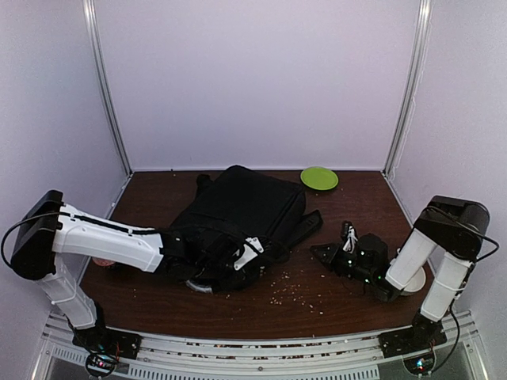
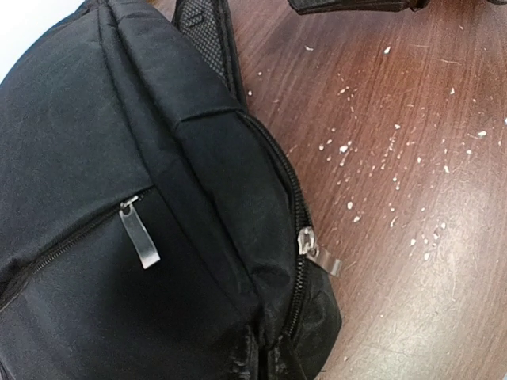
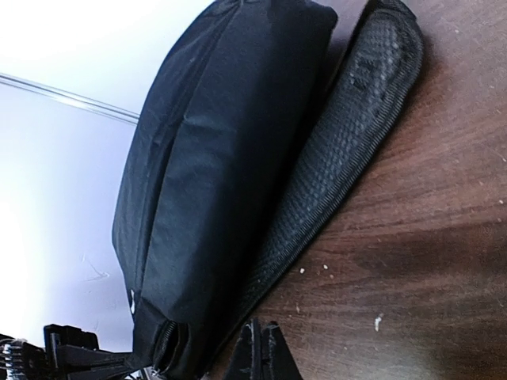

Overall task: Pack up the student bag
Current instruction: Zip the student bag at the center of the board.

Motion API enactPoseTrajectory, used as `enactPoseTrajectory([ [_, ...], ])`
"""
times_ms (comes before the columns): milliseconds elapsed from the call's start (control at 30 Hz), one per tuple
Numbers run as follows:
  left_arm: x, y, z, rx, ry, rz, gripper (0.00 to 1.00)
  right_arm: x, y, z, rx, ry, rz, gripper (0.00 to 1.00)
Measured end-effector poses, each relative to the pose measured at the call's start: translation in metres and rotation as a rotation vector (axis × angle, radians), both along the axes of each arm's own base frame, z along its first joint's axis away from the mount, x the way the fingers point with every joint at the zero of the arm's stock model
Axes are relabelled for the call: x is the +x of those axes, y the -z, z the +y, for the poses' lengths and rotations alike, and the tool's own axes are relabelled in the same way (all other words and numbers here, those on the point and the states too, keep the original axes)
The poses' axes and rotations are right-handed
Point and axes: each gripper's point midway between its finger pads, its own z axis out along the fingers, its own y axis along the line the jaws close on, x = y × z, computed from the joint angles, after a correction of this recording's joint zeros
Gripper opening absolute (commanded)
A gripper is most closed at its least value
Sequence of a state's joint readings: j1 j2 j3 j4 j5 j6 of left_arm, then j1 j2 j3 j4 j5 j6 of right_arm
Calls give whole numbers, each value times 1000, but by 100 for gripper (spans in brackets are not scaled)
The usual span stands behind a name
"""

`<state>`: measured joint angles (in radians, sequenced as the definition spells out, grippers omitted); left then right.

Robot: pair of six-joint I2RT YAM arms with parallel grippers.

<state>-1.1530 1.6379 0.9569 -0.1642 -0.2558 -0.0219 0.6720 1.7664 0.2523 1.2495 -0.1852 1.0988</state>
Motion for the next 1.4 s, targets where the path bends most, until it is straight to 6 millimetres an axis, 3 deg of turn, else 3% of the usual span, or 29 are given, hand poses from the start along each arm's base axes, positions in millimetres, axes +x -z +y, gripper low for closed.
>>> enactPoseTrajectory([
  [67,-1,1,2,-1,-6,3,0,3,-4,2,11,6,-10,1],
  [167,-1,0,3,-7,-13,6,0,8,-16,17,16,-35,-44,26],
  [233,-1,0,3,-8,-14,7,0,6,-28,38,4,-105,-93,36],
  [400,-1,-5,1,-2,-14,11,0,-33,-44,87,-76,-311,-191,46],
  [600,-3,-8,-1,-2,-7,29,0,-75,-21,118,-223,-473,-218,50],
  [867,-4,-8,-1,-8,-7,43,0,-64,-3,137,-321,-462,-215,47],
  [1233,-4,-8,-1,-5,-6,47,0,-57,0,144,-363,-422,-211,2],
  [1400,-4,-8,-1,-5,-6,47,0,-59,1,141,-361,-417,-205,0],
])
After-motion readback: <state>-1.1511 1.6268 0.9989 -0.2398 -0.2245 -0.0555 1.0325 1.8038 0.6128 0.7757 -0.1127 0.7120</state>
